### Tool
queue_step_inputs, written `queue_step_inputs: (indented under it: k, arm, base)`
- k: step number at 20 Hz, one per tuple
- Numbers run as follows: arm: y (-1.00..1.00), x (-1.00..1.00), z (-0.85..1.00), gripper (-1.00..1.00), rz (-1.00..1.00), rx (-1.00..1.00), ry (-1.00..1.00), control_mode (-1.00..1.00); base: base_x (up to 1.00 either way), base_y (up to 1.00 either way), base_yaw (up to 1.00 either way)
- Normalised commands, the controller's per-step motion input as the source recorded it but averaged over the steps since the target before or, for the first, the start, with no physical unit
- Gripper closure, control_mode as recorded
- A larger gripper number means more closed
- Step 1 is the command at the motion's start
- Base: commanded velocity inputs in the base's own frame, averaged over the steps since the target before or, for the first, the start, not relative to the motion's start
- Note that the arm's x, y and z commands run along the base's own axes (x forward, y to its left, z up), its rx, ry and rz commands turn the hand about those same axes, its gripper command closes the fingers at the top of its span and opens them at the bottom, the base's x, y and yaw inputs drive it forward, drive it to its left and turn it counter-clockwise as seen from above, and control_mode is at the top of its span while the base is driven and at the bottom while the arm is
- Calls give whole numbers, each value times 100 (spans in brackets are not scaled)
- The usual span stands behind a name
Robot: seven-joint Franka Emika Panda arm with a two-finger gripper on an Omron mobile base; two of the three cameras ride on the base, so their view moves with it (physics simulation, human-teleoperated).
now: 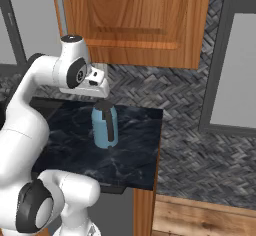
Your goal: Navigate to the stand mixer.
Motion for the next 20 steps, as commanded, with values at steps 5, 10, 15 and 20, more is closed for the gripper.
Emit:
queue_step_inputs:
  k: [5, 10, 15, 20]
  arm:
    - [-1, -43, 0, -100, 0, 0, 0, -100]
    - [-10, -94, -3, -100, 0, 0, 0, -100]
    - [-10, -95, -22, -100, 0, 0, -2, -100]
    - [0, -22, -10, -100, 5, 0, -2, 100]
  base:
    - [0, 0, 0]
    - [0, 0, 0]
    - [0, 0, 0]
    - [-17, 1, 17]
